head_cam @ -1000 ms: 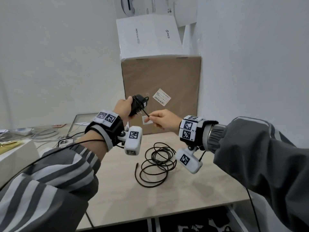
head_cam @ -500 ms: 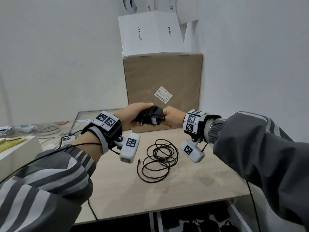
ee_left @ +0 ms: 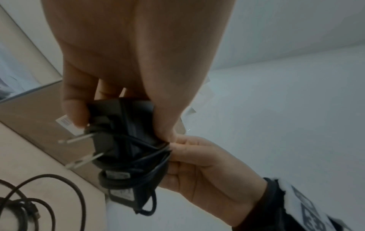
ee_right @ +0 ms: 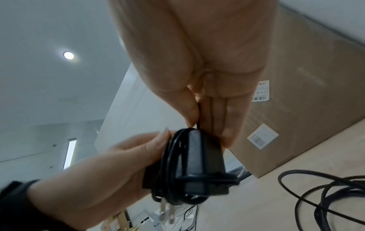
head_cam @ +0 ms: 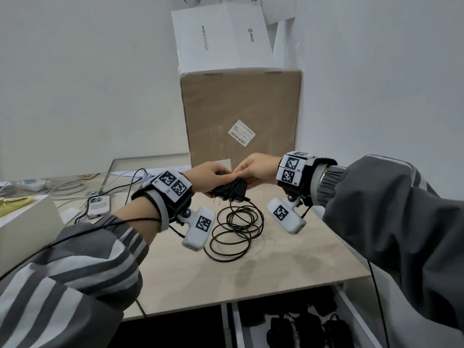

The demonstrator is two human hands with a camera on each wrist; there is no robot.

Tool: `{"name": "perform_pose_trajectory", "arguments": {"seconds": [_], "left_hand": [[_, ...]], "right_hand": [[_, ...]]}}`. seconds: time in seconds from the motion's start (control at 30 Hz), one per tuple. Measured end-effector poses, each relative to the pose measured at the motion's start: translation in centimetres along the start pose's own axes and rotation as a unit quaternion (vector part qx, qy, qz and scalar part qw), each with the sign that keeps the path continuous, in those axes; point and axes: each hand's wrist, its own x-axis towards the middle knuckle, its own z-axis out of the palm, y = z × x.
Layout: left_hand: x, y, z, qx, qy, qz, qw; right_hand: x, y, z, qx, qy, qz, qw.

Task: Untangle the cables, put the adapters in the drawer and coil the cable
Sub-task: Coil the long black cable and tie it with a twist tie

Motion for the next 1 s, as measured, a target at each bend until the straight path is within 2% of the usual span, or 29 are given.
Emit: {"name": "perform_pose_trajectory", "arguments": {"seconds": [0.1,0.3,0.47,0.57,0.7,0.8,0.9,1.0], "left_hand": [[-0.1,-0.7,0.3,-0.026,0.009,0.001,1.0],[-0.3,-1.4,0.4,-0.086,0.036,0.024,0.995],[-0.1,-1.6,0.6,-0.106,0.044,0.028,0.993],[-0.1,-1.7,0.9,-0.134,0.064,0.02,0.989],[-0.2,-1.7,1.4,-0.156,0.083,-0.002,0.984],[-0.6,-1.4,1.9,-0.188,0.089,-0.034,0.977],[-1.6,-1.1,2.7,-0.202,0.087,-0.06,0.974],[-2.7,-1.1,4.0,-0.223,0.074,-0.064,0.97]], "right_hand": [[-0.8,-0.1,-0.1,0.078,0.006,-0.002,0.997],[-1.5,-0.1,-0.8,0.184,-0.038,0.031,0.982],[-1.4,0.1,-0.9,0.185,-0.049,0.027,0.981],[-1.6,0.4,-0.5,0.19,-0.033,0.012,0.981],[-2.4,0.9,0.9,0.123,0.024,-0.045,0.991],[-3.7,1.4,1.5,0.034,0.022,-0.102,0.994],[-4.9,2.0,2.3,-0.042,0.045,-0.113,0.992],[-6.2,3.0,3.2,-0.05,0.084,-0.103,0.99]]}}
